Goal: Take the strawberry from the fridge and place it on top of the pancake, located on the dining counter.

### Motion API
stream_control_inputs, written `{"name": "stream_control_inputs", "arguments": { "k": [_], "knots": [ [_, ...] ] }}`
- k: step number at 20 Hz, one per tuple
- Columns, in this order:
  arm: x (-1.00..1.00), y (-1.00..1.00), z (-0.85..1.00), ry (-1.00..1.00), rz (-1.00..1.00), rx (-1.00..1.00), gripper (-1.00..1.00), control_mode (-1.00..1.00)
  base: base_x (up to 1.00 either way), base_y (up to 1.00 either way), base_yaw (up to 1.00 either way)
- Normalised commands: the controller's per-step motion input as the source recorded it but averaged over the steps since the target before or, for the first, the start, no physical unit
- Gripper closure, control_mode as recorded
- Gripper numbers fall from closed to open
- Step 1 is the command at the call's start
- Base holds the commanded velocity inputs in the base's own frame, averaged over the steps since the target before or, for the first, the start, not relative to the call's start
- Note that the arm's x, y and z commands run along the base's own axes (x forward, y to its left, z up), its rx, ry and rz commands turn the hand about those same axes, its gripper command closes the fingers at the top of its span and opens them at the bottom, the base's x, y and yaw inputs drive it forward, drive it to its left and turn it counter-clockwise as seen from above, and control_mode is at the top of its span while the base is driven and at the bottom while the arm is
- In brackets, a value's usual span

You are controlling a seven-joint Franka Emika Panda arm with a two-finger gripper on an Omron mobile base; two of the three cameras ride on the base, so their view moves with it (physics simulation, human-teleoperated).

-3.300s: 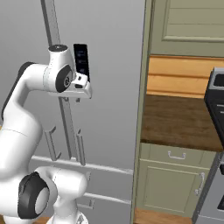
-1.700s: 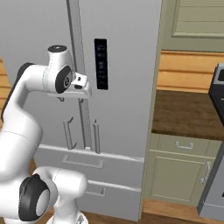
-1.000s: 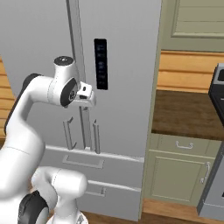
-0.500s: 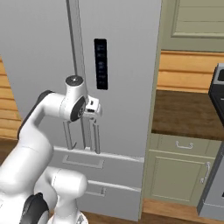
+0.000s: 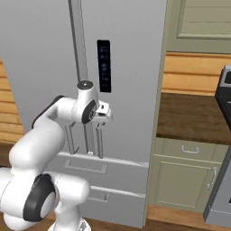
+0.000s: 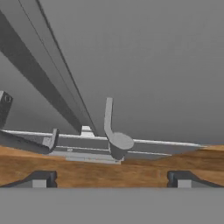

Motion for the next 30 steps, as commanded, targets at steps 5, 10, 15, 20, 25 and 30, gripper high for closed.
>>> {"name": "stream_control_inputs", "arguments": {
  "k": [5, 10, 15, 20, 25, 30],
  "knots": [
    [0.37, -0.01, -0.28, 0.00, 0.00, -0.09, -1.00, -1.00, 0.00, 0.00, 0.00],
    [0.17, 0.00, -0.34, -0.01, 0.00, -0.01, -1.00, -1.00, 0.00, 0.00, 0.00],
    [0.11, -0.02, -0.37, 0.00, 0.00, 0.00, -1.00, -1.00, 0.00, 0.00, 0.00],
    [0.18, 0.00, -0.14, 0.00, 0.00, 0.00, -1.00, -1.00, 0.00, 0.00, 0.00],
    [0.05, 0.00, -0.14, 0.00, 0.00, 0.00, 1.00, -1.00, 0.00, 0.00, 0.00],
    [-0.03, -0.02, -0.19, -0.04, 0.00, 0.00, 1.00, -1.00, 0.00, 0.00, 0.00]
  ]
}}
